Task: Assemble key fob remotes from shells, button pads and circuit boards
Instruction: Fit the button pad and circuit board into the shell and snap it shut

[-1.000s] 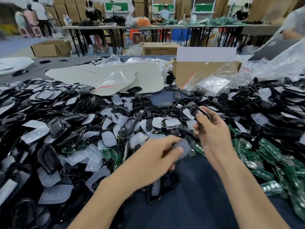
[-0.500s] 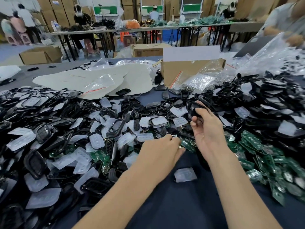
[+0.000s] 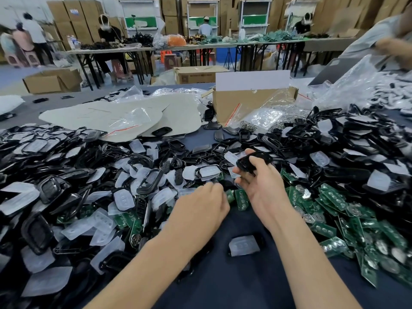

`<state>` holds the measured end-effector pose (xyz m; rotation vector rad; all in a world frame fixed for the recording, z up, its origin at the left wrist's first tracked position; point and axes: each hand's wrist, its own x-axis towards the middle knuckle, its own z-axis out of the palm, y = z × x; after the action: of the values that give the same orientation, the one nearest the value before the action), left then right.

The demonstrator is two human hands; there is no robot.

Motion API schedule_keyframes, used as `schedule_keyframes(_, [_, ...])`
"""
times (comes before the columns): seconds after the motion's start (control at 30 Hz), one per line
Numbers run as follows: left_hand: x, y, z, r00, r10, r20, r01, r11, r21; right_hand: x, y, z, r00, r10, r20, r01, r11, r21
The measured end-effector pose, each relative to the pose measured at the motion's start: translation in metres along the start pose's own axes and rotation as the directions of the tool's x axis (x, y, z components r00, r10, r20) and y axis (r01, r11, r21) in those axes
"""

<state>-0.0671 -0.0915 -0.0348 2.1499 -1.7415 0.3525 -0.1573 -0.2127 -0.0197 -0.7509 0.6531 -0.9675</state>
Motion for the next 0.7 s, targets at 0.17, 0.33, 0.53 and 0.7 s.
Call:
schedule_keyframes(0.17, [-0.012, -0.028, -0.011, 0.954, -0.298, -0.015, 0.240, 0.795, -0.558, -0.005, 0.009, 0.007, 0.990, 0.085, 0.116, -0.082, 0.996, -0.033])
schedule_keyframes(0.33, [-0.017, -0.041, -0.013, 0.908, -0.416, -0.056, 0.266, 0.673, -0.691, -0.013, 0.019, 0.007, 0.942, 0.110, 0.316, -0.036, 0.972, -0.232])
schedule_keyframes(0.53, [-0.020, -0.044, -0.015, 0.866, -0.497, -0.065, 0.257, 0.552, -0.793, -0.013, 0.027, 0.005, 0.907, 0.129, 0.400, 0.028, 0.931, -0.365])
schedule_keyframes(0.7, [-0.018, -0.043, -0.019, 0.850, -0.515, -0.108, 0.232, 0.551, -0.802, -0.012, 0.032, 0.006, 0.873, 0.086, 0.480, 0.158, 0.881, -0.446])
